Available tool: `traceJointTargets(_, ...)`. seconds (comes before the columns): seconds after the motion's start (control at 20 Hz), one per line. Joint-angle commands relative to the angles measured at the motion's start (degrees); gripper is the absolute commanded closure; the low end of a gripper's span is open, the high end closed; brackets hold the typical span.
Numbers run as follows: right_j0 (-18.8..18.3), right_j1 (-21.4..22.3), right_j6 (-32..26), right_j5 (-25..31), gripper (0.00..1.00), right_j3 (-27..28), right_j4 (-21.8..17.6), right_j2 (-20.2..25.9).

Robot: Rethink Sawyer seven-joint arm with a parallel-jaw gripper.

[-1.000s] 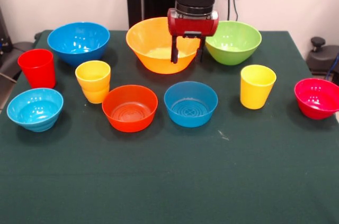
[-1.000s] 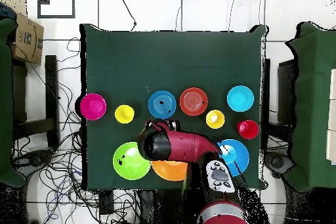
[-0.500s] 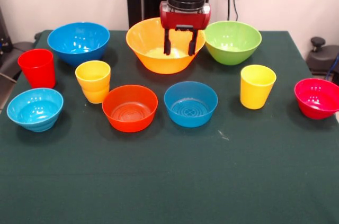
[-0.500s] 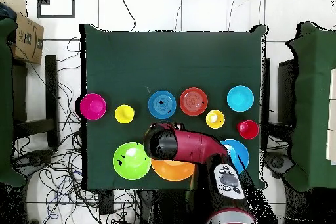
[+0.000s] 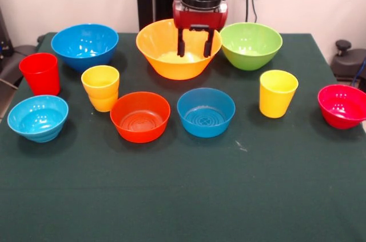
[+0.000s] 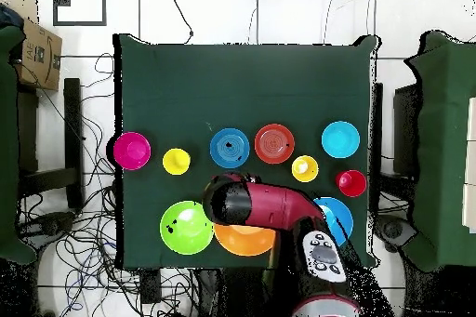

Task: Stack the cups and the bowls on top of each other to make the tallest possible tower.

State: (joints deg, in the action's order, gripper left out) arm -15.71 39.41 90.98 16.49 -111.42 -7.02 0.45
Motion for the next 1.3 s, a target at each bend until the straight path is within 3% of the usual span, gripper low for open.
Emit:
traceJointTargets(0.05,2.12,-5.80,6.61,3.58,0.00,7.02,1.24,3.92)
traceJointTargets(0.3,1.56,-10.49,4.55,4.59,0.00,12.70,1.03,4.79)
traceJointTargets(0.6,-0.24,-13.93,2.73,3.30,0.00,15.62,-0.28,5.56)
traceJointTargets(0.95,-1.79,-11.96,1.18,5.82,0.00,15.60,-1.09,5.91)
traceJointTargets(1.3,-2.33,-13.08,0.33,6.49,0.00,17.59,-1.67,6.19)
